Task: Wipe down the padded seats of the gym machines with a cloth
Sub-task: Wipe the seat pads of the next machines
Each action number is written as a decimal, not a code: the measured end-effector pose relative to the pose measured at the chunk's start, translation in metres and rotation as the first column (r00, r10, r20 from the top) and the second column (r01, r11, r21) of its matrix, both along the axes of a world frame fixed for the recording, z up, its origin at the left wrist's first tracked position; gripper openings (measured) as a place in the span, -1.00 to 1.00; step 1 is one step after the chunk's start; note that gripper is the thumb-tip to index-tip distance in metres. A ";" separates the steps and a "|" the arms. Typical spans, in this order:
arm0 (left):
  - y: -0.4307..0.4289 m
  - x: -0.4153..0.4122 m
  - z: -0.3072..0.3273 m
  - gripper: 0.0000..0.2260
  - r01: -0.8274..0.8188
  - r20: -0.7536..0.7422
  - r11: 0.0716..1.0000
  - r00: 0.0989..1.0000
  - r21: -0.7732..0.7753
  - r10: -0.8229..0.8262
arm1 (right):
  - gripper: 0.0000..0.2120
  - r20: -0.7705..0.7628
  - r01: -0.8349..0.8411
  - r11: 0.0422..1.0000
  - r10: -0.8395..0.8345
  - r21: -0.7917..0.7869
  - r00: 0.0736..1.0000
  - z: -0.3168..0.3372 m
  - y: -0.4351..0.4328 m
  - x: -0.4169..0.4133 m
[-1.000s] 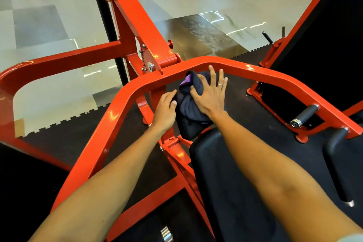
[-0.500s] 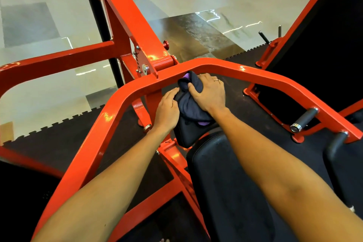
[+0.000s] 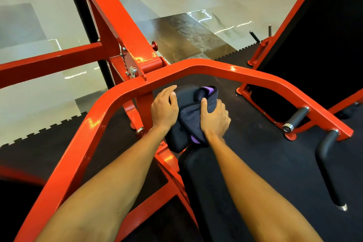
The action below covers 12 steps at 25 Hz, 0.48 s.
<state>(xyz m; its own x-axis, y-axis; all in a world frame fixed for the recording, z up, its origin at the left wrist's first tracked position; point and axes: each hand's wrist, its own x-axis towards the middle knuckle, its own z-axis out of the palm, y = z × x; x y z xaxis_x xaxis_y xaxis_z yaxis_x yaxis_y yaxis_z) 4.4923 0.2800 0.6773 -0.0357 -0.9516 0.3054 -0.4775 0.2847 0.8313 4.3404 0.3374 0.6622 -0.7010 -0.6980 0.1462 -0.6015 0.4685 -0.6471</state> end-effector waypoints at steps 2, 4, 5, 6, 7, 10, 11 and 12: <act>0.000 -0.001 -0.002 -0.68 -0.032 0.016 0.999 0.999 -0.017 0.032 | -0.42 -0.020 0.005 0.999 -0.004 0.040 1.000 0.007 -0.015 0.010; 0.000 -0.001 -0.004 -0.70 -0.030 -0.003 0.999 1.000 -0.022 0.030 | -0.38 -0.079 -0.026 0.998 0.031 0.062 0.996 0.017 -0.026 0.025; 0.001 -0.001 -0.005 -0.69 -0.025 -0.012 0.999 1.000 -0.029 0.024 | -0.37 -0.113 -0.061 0.996 0.067 0.062 0.991 0.020 -0.027 0.031; 0.001 -0.001 -0.005 -0.67 -0.021 -0.019 0.999 1.000 -0.031 0.020 | -0.38 -0.144 -0.112 0.992 0.118 0.049 0.982 0.019 -0.023 0.034; 0.000 -0.001 -0.005 -0.65 -0.016 -0.025 1.000 1.000 -0.026 0.015 | -0.39 -0.182 -0.178 0.984 0.180 0.027 0.967 0.013 -0.012 0.036; -0.002 -0.002 -0.006 -0.62 0.000 -0.037 1.000 0.999 -0.023 -0.001 | -0.44 -0.337 -0.391 0.919 0.356 -0.042 0.872 -0.023 0.043 0.028; -0.002 -0.003 -0.005 -0.63 -0.004 -0.038 0.999 0.999 -0.032 0.003 | -0.44 -0.348 -0.414 0.909 0.374 -0.043 0.859 -0.034 0.056 0.019; -0.002 -0.004 -0.004 -0.63 -0.008 -0.040 0.999 0.999 -0.034 0.007 | -0.44 -0.323 -0.394 0.918 0.361 -0.041 0.875 -0.041 0.062 0.009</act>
<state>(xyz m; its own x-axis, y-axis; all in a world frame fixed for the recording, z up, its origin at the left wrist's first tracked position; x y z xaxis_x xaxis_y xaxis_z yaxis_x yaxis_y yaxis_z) 4.4888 0.2783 0.6735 -0.0154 -0.9407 0.3390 -0.4460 0.3099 0.8397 4.3496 0.3993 0.6213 -0.2974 -0.8699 0.3934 -0.8931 0.1079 -0.4366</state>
